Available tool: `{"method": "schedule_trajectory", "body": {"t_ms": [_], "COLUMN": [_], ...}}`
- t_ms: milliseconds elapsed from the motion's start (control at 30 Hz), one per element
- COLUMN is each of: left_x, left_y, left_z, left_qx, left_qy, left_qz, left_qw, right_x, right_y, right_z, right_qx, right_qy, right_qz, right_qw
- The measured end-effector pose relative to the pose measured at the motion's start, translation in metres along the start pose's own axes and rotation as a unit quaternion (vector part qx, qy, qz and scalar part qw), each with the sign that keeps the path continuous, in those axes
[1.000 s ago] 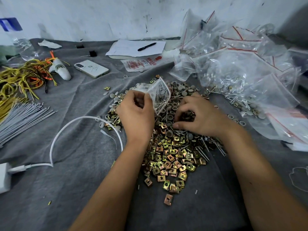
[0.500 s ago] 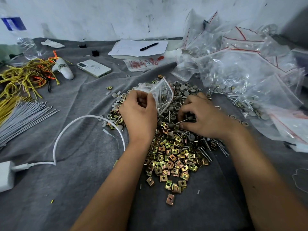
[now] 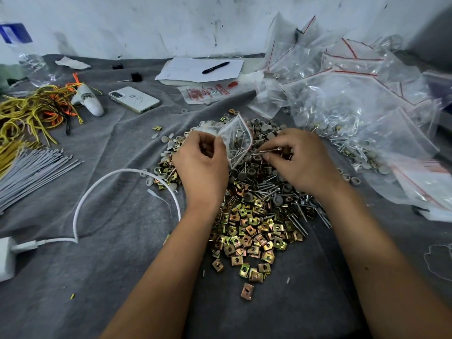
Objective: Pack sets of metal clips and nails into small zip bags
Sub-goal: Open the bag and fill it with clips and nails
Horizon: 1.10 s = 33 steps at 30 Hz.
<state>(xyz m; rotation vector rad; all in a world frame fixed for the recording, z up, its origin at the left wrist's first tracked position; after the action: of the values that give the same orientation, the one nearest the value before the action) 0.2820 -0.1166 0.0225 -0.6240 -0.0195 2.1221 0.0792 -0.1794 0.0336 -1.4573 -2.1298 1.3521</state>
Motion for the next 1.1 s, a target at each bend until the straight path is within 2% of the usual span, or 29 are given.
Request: {"method": "schedule_trajectory", "body": {"t_ms": [200, 367, 467, 667, 767, 933, 1100], "left_x": [-0.001, 0.002, 0.005, 0.004, 0.004, 0.004, 0.003], "left_y": [0.002, 0.017, 0.023, 0.025, 0.026, 0.028, 0.022], "left_z": [-0.001, 0.003, 0.009, 0.007, 0.005, 0.006, 0.004], "left_qx": [-0.005, 0.023, 0.024, 0.033, 0.041, 0.051, 0.04], "left_qy": [-0.007, 0.007, 0.031, 0.028, 0.019, 0.016, 0.006], "left_qz": [-0.018, -0.1, -0.127, -0.132, -0.138, -0.148, -0.118], "left_qw": [1.0, 0.995, 0.991, 0.99, 0.989, 0.988, 0.992], "right_x": [0.0, 0.008, 0.008, 0.006, 0.005, 0.006, 0.007], "right_y": [-0.006, -0.018, -0.011, -0.003, -0.002, -0.003, -0.003], "right_z": [-0.001, -0.018, -0.034, -0.039, -0.032, -0.032, -0.035], "right_qx": [-0.011, -0.072, -0.016, -0.01, -0.044, -0.007, -0.02], "right_qy": [0.009, -0.048, -0.091, -0.095, -0.058, -0.06, -0.057], "right_qz": [0.032, 0.098, 0.086, 0.067, 0.081, 0.11, 0.111], "right_qw": [0.999, 0.991, 0.992, 0.993, 0.994, 0.992, 0.992]}}
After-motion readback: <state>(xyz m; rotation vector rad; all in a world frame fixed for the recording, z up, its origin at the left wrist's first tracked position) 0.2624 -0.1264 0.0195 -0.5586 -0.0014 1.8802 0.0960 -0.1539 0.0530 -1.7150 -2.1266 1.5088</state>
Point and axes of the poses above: each hand's wrist, its own x-axis away from the middle knuckle, its own y-axis out of the palm, z = x × y, the point moved 9 cm from there along -x, towards the middle knuckle, and after that the axes turned 10 degrees about -z, right-handed, at the moved point
